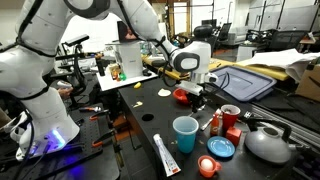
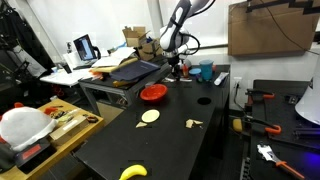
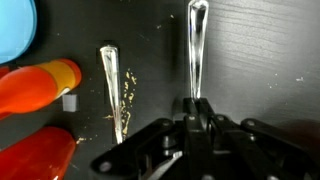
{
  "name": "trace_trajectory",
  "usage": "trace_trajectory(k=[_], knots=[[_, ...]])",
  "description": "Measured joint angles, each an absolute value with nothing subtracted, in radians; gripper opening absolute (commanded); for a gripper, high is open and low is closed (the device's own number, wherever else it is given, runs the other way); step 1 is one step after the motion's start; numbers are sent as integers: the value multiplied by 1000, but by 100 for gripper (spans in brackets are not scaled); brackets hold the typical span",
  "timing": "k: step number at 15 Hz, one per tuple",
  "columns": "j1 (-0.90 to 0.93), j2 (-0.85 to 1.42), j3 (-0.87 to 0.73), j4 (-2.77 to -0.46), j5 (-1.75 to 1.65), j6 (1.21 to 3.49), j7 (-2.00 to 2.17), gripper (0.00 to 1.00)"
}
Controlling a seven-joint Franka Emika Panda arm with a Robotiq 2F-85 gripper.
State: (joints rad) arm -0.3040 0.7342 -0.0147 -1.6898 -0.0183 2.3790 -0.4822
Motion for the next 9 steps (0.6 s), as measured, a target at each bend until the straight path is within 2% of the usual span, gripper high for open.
trace_trajectory(k=[9], knots=[[-306,875,-12,-1494,-35,2318,-492,2]])
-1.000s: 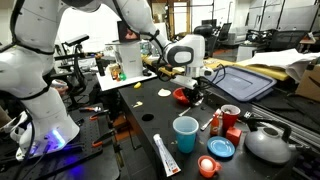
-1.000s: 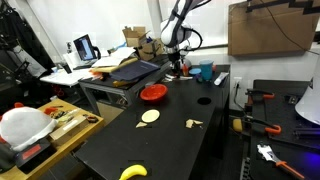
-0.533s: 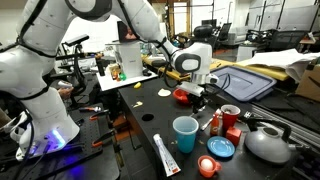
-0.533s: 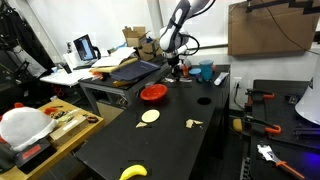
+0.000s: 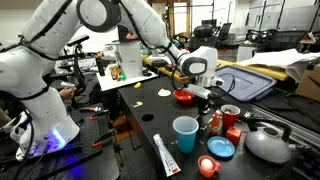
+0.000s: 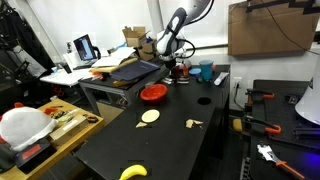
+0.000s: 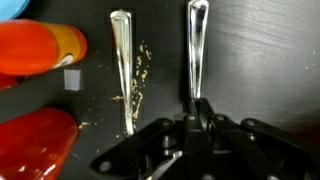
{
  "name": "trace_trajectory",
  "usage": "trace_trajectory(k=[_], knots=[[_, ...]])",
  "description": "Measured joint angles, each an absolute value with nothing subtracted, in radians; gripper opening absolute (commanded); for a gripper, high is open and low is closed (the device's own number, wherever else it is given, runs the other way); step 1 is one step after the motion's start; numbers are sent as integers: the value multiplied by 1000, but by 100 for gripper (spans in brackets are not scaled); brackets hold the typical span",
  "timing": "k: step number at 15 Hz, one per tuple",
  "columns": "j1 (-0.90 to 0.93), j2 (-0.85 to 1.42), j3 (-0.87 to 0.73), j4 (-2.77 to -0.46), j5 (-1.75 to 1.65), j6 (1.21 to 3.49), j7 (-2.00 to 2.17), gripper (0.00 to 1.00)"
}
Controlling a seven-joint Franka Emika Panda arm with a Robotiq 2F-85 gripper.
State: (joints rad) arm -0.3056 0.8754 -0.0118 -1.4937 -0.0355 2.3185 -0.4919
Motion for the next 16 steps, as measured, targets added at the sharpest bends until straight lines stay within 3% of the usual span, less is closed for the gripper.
trace_trajectory(k=[16], knots=[[-324,962,-17,-1346,-60,2250,-529,2]])
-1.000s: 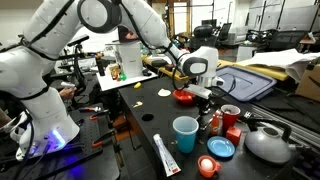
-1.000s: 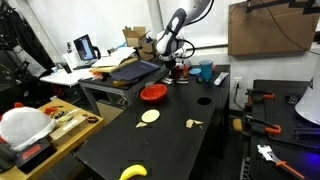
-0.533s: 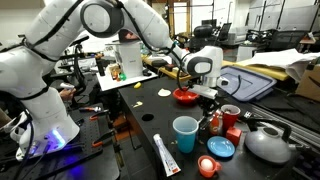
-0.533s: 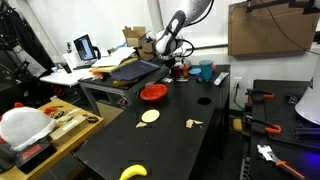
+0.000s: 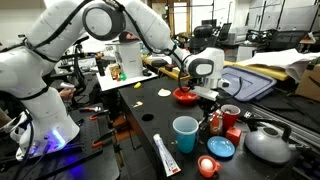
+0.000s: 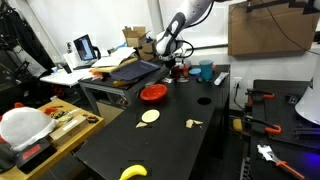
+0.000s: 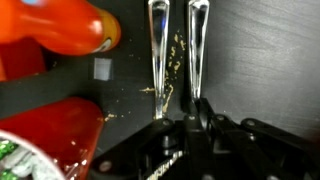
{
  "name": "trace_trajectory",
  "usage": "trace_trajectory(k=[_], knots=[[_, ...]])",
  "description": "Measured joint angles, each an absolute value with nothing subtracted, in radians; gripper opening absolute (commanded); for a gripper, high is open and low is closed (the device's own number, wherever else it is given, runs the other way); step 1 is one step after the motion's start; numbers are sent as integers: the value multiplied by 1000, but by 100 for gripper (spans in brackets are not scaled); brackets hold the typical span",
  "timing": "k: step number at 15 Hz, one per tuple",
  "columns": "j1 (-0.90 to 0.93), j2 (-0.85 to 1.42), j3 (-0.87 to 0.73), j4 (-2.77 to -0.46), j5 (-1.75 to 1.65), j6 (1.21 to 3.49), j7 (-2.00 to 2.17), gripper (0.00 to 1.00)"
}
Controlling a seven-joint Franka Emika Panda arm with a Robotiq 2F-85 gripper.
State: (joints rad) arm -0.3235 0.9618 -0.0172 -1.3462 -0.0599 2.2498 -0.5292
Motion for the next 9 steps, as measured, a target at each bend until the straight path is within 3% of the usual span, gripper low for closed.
trace_trajectory(k=[9], knots=[[-323,968,-13,-1335,-60,2245,-529,2]])
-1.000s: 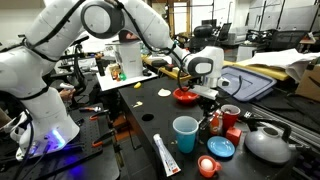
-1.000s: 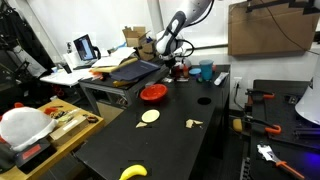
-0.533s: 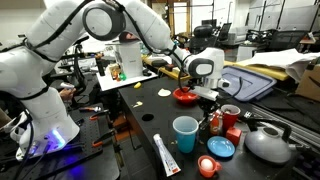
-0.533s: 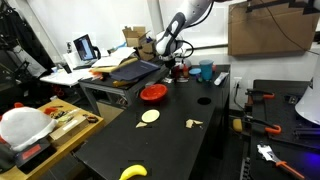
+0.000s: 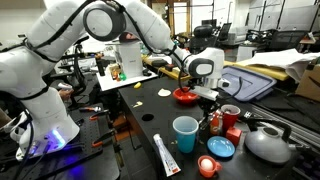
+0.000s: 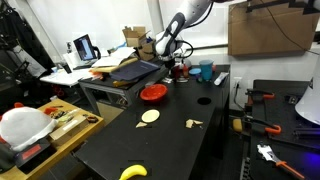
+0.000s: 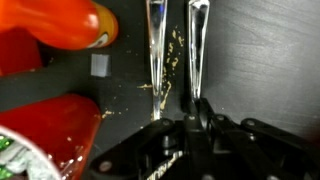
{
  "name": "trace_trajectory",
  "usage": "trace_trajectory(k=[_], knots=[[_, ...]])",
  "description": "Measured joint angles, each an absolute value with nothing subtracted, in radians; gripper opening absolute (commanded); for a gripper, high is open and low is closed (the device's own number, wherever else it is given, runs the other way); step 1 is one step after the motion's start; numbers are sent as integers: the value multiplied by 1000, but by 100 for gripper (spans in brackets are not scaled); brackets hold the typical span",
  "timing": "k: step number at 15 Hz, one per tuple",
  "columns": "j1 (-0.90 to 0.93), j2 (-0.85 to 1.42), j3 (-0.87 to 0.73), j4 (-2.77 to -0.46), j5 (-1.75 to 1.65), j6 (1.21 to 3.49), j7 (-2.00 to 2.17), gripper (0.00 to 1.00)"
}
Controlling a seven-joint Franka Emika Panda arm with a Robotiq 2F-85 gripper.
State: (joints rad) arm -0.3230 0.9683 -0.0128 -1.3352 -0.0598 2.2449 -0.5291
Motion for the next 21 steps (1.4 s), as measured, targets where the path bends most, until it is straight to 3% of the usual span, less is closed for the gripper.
trace_trajectory(k=[5,6,7,15,17,21], knots=[[-322,968,-12,-1335,-60,2244,-529,2],[-322,968,-12,-1335,-60,2243,-529,33],[-322,968,-12,-1335,-59,2243,-529,34],[-308,960,-18,-1363,-69,2240,-519,93],[-292,927,-19,-1406,-81,2260,-510,100],[-248,795,-18,-1558,-97,2280,-481,100]])
